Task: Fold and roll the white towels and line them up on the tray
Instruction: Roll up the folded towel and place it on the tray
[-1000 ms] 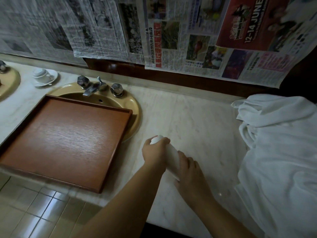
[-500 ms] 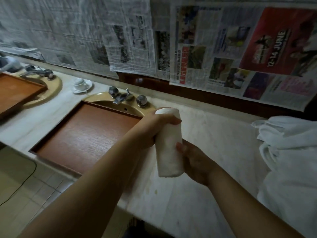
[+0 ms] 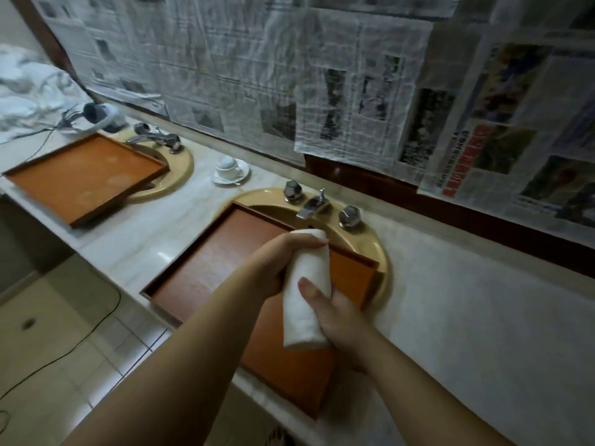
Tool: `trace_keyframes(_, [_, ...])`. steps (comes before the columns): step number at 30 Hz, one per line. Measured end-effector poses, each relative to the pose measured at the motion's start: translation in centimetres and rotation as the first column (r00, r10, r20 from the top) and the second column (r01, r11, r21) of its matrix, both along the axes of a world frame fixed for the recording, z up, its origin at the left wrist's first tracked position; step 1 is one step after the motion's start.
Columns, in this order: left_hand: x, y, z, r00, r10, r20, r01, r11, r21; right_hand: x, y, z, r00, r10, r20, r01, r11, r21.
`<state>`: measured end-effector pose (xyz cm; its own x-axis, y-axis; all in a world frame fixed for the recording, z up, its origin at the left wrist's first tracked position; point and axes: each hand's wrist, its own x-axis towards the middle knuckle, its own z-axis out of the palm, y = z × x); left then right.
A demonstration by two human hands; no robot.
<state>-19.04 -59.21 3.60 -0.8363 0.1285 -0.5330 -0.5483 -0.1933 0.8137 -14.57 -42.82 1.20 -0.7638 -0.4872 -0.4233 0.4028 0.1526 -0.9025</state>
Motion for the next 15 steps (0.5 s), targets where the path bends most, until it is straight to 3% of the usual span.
trace_keyframes(3, [-0.7, -5.0, -1.6, 1.000, -0.022, 0.007, 0.022, 0.995, -0.097, -0.9, -5.1, -1.5, 1.000, -0.009, -0.003, 0.009, 0.995, 0.101])
trace_keyframes(6, [-0.9, -10.2, -3.3, 0.996, 0.043, -0.073, -0.067, 0.928, -0.368, -2.4, -9.7, -3.7, 0.994, -0.095, 0.052, 0.086, 0.984, 0.156])
trace_keyframes(10, [1.0, -16.1, -6.5, 0.957, 0.204, -0.206, -0.290, 0.651, -0.702, -5.5, -15.7, -6.4, 0.952, -0.258, 0.163, 0.234, 0.960, 0.151])
trace_keyframes(12, [2.8, -17.9, -8.3, 0.965, 0.185, -0.188, -0.259, 0.538, -0.802, -7.6, -18.7, -7.4, 0.940, -0.298, 0.168, 0.273, 0.949, 0.156])
trace_keyframes(15, [5.3, -19.3, -10.8, 0.997, -0.016, -0.074, -0.064, 0.335, -0.940, -10.8, -23.0, -8.5, 0.938, -0.310, 0.154, 0.274, 0.937, 0.217])
